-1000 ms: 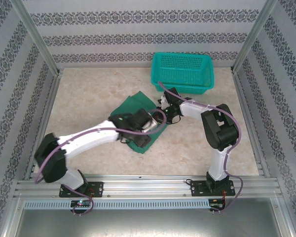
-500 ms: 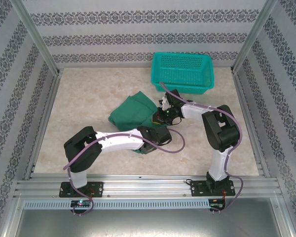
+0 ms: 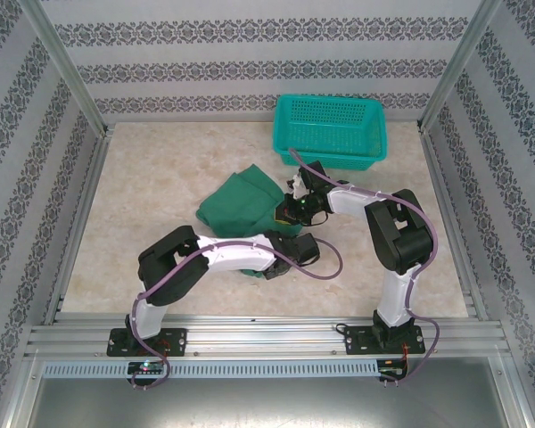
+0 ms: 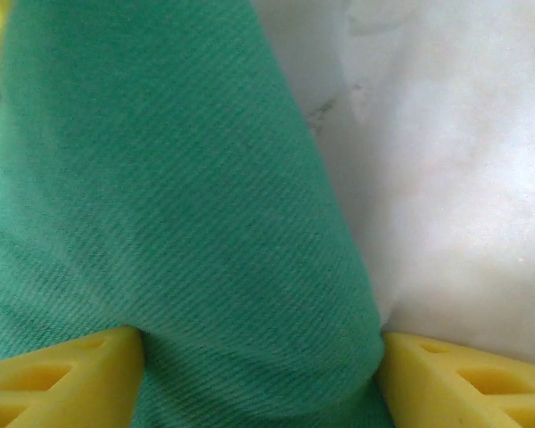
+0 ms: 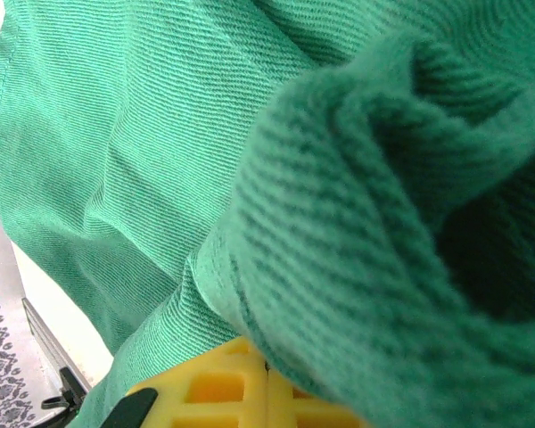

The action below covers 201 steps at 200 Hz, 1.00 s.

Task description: Roll up the long pants

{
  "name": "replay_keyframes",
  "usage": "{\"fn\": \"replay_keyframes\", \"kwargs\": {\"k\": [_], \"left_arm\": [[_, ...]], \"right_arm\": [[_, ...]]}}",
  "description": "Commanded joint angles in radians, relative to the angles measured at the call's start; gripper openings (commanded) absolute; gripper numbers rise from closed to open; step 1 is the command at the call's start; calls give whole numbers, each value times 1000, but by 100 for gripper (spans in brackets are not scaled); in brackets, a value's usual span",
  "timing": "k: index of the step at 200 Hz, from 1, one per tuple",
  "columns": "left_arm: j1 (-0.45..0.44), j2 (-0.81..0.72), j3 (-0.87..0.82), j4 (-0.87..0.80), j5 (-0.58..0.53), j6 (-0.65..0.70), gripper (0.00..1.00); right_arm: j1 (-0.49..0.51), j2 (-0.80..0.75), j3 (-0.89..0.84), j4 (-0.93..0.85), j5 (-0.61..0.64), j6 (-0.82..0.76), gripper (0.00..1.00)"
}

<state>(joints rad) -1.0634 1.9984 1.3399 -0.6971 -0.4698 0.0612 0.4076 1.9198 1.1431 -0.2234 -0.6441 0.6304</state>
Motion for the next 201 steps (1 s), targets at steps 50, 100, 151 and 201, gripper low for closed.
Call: {"fn": "replay_keyframes", "kwargs": {"k": [50, 100, 151, 201], "left_arm": [[210, 124, -15, -107, 109, -113, 49], [212, 140, -43, -62, 292, -10, 0], [175, -76, 2, -204, 609, -61, 0], [258, -177, 67, -240, 1011, -113, 0]], "right_arm": [[-8, 16, -31, -72, 44, 2, 0], [-10, 1, -31, -93, 62, -5, 0], [-132, -192, -87, -52, 174, 51, 20], [-202, -392, -123, -56, 192, 29, 33]]}}
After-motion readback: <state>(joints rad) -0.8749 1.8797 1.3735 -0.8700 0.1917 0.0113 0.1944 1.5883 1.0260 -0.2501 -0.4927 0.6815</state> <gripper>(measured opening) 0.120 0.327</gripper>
